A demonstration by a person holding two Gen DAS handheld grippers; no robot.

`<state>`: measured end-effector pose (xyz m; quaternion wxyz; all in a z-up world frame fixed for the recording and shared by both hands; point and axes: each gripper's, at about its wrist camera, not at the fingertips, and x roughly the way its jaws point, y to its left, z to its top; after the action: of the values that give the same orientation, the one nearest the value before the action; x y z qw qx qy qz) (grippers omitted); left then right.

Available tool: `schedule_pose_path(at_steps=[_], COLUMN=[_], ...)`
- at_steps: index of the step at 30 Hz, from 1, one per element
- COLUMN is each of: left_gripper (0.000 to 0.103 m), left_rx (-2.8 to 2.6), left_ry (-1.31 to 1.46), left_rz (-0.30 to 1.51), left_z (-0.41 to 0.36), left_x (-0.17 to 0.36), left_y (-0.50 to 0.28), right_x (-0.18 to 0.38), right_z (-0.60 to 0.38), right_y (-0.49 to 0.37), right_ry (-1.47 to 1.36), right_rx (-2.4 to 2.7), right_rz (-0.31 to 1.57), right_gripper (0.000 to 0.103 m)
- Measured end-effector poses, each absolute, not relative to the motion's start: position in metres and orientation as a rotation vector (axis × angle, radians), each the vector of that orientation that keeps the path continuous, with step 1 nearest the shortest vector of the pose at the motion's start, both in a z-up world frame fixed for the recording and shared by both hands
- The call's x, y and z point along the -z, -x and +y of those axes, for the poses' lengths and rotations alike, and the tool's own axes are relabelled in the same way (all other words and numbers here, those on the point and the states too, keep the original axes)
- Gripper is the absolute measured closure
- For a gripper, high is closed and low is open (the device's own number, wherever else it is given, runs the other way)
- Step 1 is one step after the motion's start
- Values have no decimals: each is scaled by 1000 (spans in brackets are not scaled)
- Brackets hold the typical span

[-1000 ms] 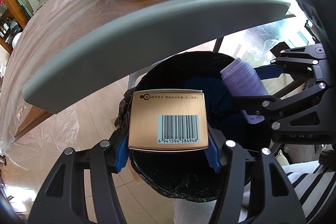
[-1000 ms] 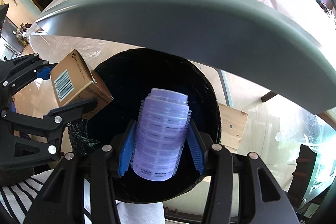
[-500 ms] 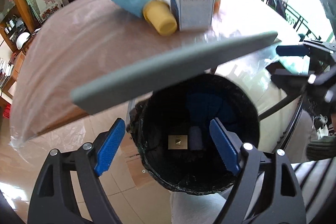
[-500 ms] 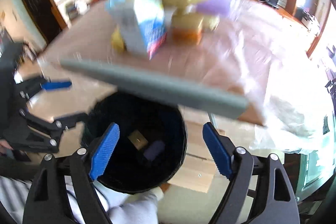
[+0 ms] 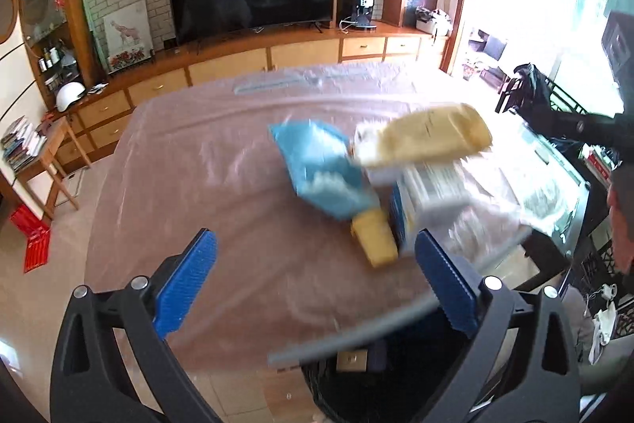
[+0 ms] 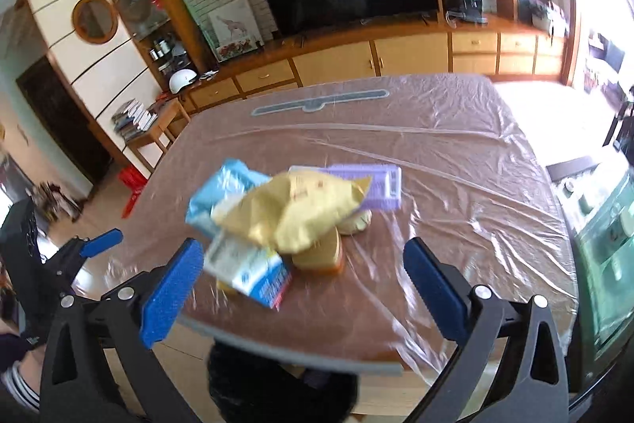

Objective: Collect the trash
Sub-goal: 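Grasp the blue plastic bag with the left tool while the right tool grasps the yellow paper bag, then carry the blue bag and yellow paper bag over the black trash bin with both tools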

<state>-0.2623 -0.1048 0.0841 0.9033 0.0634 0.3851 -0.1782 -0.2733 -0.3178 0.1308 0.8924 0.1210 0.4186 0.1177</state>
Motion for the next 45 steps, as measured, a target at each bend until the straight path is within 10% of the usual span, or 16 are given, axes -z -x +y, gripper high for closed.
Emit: schedule_pose_path(at_steps=[22,33,45], left_gripper=[3,39,45], left_rx=[471,545,484], left_ry=[29,151,149], left_rz=[1006,1095,988], left_z=[-101,-96,-86], left_x=[-48,-28,-51], left_y=[131,115,133], right_x=[-78,-61,-73], right_z=[-297,-307,-309], right_y=[209,204,209], right_ry=[-463,-641,-624], right_rx=[-218,-287,-313], right_rz=[994,1006,933], right_gripper=[5,40,51])
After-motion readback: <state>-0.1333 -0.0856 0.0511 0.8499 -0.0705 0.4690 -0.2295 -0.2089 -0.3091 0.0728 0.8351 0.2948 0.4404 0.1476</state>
